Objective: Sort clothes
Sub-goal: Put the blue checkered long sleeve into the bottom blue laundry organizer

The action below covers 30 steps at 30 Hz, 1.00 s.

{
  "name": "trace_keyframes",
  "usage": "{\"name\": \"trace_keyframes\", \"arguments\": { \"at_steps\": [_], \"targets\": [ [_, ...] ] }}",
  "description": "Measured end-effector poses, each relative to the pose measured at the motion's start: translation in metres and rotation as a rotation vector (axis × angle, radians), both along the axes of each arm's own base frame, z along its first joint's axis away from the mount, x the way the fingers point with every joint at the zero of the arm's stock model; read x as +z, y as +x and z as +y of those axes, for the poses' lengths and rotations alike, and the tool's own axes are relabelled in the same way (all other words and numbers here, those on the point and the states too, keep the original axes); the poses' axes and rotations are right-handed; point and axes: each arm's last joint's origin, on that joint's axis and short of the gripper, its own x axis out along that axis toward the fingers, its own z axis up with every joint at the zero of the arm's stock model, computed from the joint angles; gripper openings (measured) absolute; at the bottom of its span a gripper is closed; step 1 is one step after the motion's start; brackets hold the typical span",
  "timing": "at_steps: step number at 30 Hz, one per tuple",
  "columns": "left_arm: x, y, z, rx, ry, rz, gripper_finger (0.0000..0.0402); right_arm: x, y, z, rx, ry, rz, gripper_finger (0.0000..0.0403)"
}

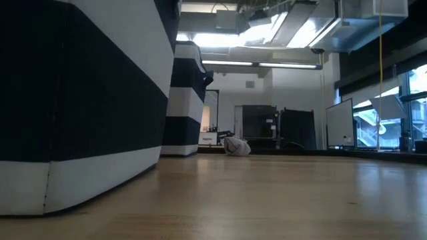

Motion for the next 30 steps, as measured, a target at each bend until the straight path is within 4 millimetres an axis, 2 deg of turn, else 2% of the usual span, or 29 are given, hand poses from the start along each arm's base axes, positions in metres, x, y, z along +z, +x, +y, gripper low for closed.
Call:
{"name": "trace_keyframes", "arguments": {
  "at_steps": [8,14,18,23,30],
  "targets": [
    [0.051,-0.012,0.016,0.015,0.024,-0.053,0.0140,0.000,0.000,0.000,0.000,0.000,0.001,0.0186],
    [0.076,-0.008,0.024,0.162,0.190,-0.316,0.0139,0.000,0.000,0.000,0.000,0.000,0.000,0.0186],
    [0.072,0.001,0.025,0.257,0.324,-0.401,0.0139,0.000,0.000,0.000,0.000,0.000,0.000,0.0186],
    [0.058,0.014,0.026,0.286,0.393,-0.337,0.0139,0.000,0.000,0.000,0.001,0.001,0.000,0.0186],
    [0.039,0.028,0.027,0.269,0.403,-0.237,0.0139,0.000,0.000,0.000,0.001,0.001,-0.001,0.0186]
  ]
}}
